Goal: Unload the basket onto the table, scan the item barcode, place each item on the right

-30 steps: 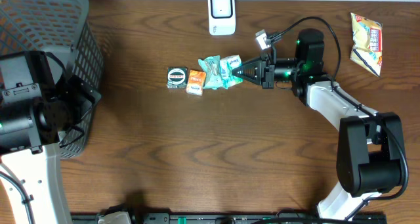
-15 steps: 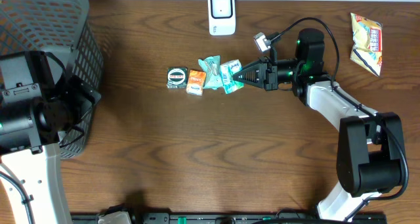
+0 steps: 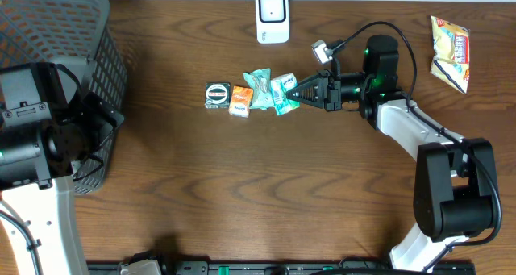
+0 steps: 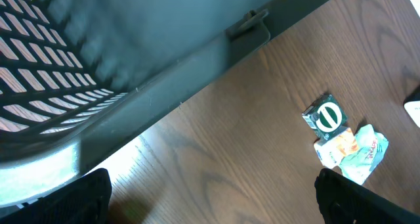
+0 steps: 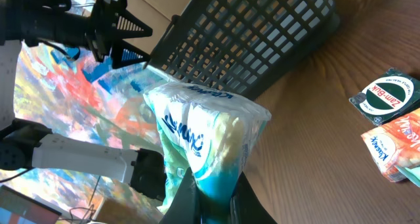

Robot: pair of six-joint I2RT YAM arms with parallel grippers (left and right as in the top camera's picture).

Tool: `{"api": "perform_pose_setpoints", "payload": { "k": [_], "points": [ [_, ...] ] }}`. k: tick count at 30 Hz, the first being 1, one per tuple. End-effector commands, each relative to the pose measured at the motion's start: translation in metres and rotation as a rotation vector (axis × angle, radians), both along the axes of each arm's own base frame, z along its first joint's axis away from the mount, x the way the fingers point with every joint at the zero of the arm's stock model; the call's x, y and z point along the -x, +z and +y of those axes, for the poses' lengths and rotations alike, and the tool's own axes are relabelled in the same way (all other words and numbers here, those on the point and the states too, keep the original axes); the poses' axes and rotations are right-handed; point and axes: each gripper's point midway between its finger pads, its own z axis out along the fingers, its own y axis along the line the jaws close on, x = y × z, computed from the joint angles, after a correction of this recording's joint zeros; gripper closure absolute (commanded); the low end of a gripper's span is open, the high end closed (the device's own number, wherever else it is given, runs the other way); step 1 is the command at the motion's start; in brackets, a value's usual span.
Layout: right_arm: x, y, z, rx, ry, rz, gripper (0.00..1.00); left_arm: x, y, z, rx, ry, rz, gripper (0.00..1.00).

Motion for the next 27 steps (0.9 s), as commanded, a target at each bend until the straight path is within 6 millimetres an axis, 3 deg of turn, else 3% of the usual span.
{"api": "perform_pose_setpoints", "payload": {
  "k": [1, 19, 27],
  "points": [
    [0.0049, 0.0084, -0.0012, -0.011, 0.020, -0.010, 0.99, 0.0013, 0.0042, 0.0023, -0.007, 0.013, -0.011, 0.02],
    [0.0034, 0.0070, -0.0006, -0.005, 0.010, -0.005, 0.99, 0.0013, 0.0042, 0.0023, -0.007, 0.013, -0.011, 0.02],
    [0.0008, 0.0030, 0.0085, 0.016, -0.015, -0.001, 0.99, 0.0013, 0.0042, 0.0023, -0.007, 0.013, -0.011, 0.02]
  ]
}}
